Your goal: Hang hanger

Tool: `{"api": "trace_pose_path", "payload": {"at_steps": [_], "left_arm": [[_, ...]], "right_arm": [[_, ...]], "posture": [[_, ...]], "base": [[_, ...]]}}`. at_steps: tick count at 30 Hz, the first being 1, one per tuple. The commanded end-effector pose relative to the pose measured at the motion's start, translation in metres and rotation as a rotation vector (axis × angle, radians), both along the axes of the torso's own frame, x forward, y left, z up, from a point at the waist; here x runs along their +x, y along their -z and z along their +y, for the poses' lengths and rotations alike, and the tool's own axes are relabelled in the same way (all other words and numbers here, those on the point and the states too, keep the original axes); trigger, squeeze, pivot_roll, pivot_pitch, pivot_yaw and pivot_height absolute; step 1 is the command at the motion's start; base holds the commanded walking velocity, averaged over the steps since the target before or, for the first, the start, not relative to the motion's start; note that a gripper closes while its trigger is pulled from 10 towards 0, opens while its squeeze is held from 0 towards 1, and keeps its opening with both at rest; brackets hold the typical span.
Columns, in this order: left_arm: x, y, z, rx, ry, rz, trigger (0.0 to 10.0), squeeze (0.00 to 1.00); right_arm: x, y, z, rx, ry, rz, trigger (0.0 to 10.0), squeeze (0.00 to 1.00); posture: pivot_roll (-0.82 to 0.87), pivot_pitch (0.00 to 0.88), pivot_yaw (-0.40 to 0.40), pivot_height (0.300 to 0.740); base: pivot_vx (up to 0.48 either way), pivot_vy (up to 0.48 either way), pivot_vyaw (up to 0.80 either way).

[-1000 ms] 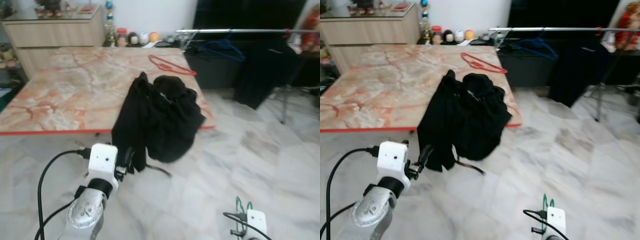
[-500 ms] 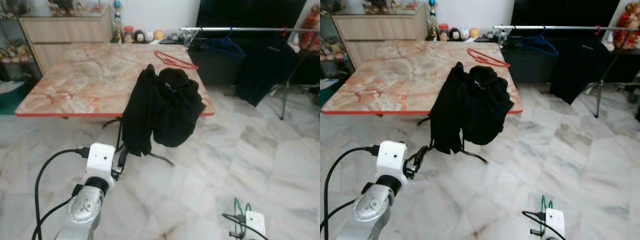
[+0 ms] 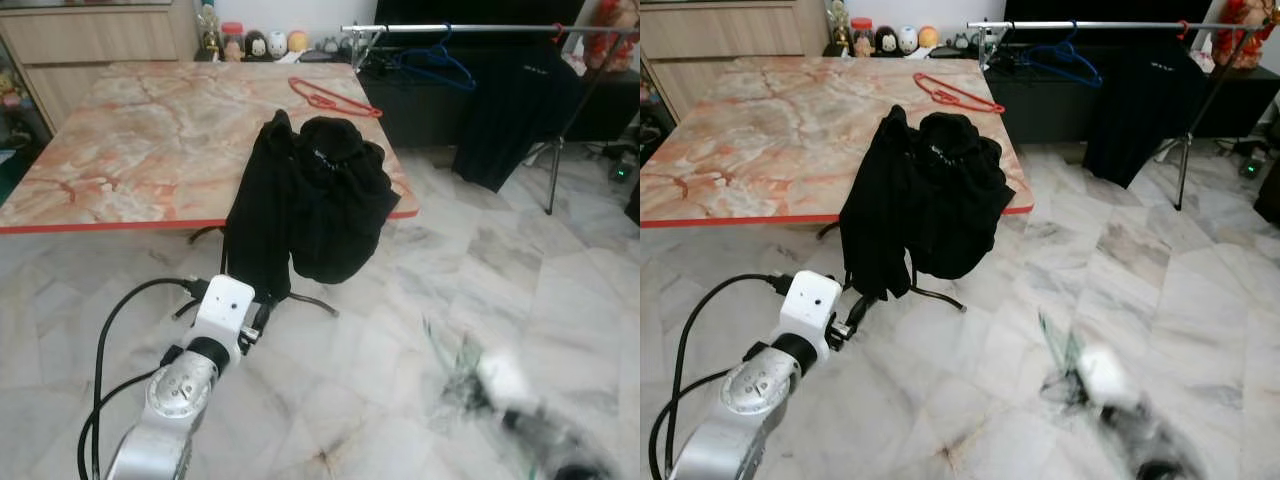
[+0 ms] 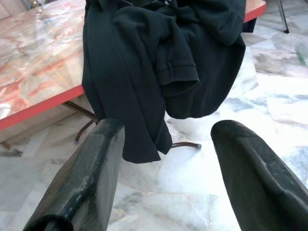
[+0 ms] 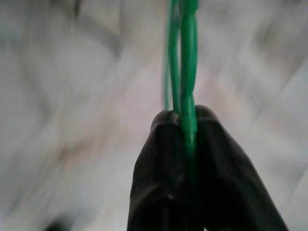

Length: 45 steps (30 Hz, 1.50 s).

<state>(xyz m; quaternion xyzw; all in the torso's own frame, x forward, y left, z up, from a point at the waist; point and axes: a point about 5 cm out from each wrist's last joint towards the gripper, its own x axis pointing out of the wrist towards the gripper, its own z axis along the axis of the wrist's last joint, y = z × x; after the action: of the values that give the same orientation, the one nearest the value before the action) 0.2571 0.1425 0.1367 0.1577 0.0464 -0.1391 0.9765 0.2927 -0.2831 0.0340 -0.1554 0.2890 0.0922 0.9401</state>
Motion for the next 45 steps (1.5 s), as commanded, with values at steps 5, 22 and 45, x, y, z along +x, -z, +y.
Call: {"api": "trace_pose_path", "payload": {"at_steps": [5,22,45], "left_arm": [[0.004,-0.001,-0.006,0.062,0.165,-0.015,10.0,0.00],[-0.018,0.015,-0.019,0.110,0.741,0.253,10.0,0.00],[-0.031,0.013,-0.035,-0.085,0.887,0.373,10.0,0.00]], "right_arm": [[-0.001,0.000,0.016,0.020,-0.281,0.100,10.0,0.00],[-0.013,-0.051,0.043,0.035,-1.058,0.298,10.0,0.00],[-0.038,-0.075,0.081,0.088,-1.277,0.311,10.0,0.00]], "posture": [[0.06,0.000,-0.074,0.740],[0.03,0.000,-0.075,0.740],[0.03,0.000,-0.095,0.740]], "base": [[0.000,0.000,0.00],[0.000,0.000,0.00],[0.000,0.000,0.00]]}}
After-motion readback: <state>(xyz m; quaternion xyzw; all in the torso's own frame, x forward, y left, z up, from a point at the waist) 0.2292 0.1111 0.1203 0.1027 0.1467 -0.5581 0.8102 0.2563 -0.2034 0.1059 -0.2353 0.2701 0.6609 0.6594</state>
